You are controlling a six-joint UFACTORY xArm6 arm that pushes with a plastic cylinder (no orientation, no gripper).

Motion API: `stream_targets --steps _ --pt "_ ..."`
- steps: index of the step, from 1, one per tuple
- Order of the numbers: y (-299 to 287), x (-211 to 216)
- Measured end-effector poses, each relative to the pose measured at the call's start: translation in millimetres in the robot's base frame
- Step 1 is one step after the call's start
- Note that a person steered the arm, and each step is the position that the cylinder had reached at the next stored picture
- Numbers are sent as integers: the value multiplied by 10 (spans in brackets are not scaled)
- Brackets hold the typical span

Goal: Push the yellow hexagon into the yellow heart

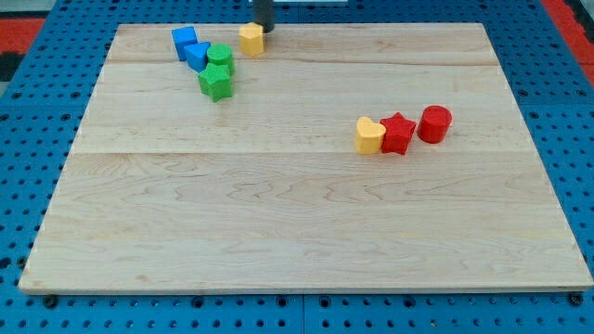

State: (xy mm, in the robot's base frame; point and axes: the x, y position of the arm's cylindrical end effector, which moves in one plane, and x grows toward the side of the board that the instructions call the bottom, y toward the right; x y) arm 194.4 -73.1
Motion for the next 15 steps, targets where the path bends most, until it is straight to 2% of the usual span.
stream_targets --steps 2,3,4,5,6,7,8,9,10,11,12,13,14,15 --pt "278 296" --pt "-274 0" --pt "-589 86" --pt "109 393" --pt "608 817" --pt "926 1000" --pt "540 724" --pt "382 907" --pt "924 1326" --pt "1284 1469" --pt "636 1479" --pt "464 1515" --pt "414 1854" --pt "119 1997"
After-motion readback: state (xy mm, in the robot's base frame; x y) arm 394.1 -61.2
